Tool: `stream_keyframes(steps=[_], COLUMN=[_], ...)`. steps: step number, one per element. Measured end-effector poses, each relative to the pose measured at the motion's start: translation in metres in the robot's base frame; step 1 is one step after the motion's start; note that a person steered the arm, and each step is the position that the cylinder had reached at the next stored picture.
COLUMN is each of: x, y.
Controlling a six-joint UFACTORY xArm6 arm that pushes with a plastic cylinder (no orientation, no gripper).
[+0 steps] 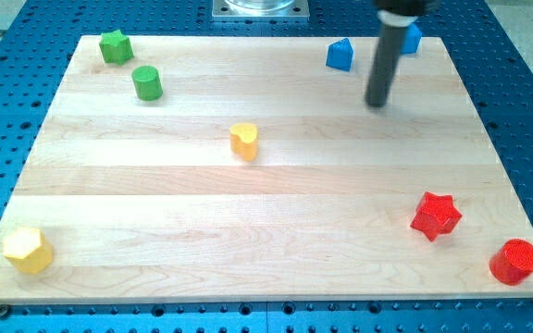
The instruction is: Move the cube towards the top center
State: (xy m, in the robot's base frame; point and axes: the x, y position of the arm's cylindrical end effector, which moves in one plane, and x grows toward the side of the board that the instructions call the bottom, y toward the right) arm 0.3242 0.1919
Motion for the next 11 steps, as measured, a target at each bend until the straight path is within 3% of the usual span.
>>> stream_keyframes(steps=[1,2,3,5,8,9,10,11], x=[-0.049,-0.109,-0.133,-0.128,-0.133,-0.132,-0.088,-0.060], y=[0.061,0.077,0.076,0.016,0.021,-0.032,-0.126,-0.146])
